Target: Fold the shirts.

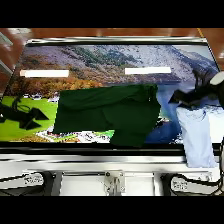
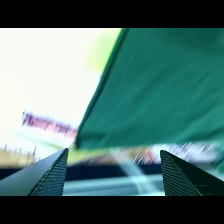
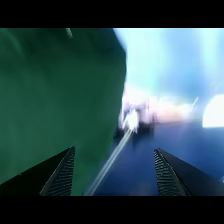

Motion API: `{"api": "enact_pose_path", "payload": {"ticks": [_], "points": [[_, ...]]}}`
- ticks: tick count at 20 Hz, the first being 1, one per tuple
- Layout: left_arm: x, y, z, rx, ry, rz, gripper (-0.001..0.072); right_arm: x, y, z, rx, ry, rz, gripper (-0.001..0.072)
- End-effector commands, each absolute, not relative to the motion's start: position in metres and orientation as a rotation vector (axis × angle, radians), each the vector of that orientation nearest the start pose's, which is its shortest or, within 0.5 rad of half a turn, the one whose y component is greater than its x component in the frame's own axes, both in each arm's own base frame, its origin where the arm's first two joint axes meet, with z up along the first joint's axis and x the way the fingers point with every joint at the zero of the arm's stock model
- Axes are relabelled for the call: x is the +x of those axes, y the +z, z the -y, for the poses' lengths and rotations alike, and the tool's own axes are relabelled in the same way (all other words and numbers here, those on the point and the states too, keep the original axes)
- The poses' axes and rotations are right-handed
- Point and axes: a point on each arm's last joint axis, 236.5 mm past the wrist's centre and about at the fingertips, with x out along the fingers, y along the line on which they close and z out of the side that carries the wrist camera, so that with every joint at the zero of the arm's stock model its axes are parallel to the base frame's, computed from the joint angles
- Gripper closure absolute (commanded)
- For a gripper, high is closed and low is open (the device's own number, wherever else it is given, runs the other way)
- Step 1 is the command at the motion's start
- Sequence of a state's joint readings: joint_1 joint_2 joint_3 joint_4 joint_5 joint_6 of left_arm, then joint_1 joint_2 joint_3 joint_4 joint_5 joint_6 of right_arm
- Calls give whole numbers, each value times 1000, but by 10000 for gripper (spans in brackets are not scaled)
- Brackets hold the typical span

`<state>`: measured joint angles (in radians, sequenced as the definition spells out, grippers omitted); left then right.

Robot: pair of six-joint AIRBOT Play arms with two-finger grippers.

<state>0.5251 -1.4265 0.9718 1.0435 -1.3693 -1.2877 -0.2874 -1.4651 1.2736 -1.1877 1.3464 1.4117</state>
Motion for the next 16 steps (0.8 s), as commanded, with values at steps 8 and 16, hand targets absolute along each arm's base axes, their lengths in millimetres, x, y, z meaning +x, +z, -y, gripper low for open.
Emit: {"api": "enact_pose_path", "payload": {"ticks": [8, 16], "points": [[279, -111, -23, -889, -59, -1521, 1, 342, -64, -30, 697, 223, -1493, 102], [291, -135, -10, -878, 5, -1487, 450, 343, -64, -30, 705, 220, -1489, 102]]}}
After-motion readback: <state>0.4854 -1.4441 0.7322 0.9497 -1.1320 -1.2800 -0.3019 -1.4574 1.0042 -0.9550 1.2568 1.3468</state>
